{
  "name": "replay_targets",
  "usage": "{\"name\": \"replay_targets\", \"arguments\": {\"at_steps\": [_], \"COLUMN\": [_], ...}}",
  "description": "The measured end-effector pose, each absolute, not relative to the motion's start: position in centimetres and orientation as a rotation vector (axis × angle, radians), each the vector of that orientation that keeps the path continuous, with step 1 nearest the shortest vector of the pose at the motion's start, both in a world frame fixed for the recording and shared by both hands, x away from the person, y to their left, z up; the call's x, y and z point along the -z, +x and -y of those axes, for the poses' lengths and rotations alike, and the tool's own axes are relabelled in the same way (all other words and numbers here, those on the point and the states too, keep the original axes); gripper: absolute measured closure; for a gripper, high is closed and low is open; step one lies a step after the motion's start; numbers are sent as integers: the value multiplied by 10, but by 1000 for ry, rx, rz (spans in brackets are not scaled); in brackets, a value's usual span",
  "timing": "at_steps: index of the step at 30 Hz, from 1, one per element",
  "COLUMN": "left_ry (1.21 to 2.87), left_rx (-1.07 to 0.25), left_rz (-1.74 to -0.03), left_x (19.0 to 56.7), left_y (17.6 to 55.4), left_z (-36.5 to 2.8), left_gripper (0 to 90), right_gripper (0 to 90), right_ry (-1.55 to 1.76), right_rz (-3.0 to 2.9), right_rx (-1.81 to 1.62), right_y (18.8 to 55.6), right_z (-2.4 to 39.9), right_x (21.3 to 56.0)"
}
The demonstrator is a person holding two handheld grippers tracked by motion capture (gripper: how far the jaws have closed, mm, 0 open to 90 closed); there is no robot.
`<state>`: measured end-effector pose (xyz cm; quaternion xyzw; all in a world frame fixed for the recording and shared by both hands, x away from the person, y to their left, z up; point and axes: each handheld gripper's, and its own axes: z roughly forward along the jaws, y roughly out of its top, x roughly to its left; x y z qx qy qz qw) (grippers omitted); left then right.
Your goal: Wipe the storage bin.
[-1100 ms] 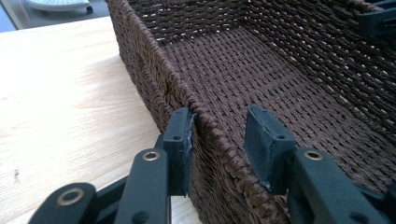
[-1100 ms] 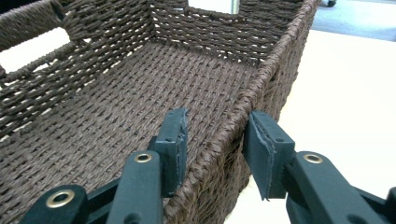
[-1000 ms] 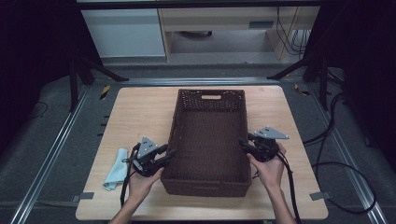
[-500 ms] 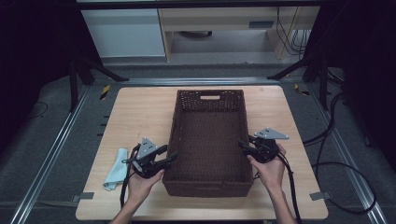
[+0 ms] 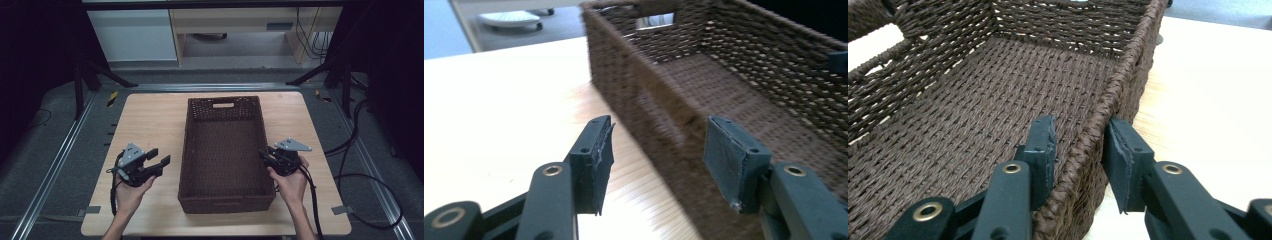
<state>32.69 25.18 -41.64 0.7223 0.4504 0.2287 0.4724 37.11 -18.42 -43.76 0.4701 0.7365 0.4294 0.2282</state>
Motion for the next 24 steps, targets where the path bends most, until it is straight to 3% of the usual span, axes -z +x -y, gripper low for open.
{"name": "replay_targets", "arguments": {"at_steps": [12,24], "left_ry": [1752,1750], "left_rx": [-594,-593], "left_rz": [-1265,-1352], "left_x": [436,449], "left_y": [308,305], "left_z": [-311,-342], "left_gripper": [427,419], "right_gripper": [680,663], "right_ry": [1312,1297], "right_rz": [-2008,-1995], "right_rx": [-1158,-1197], "right_y": [366,365], "right_z": [189,191], "right_x": [437,440]}}
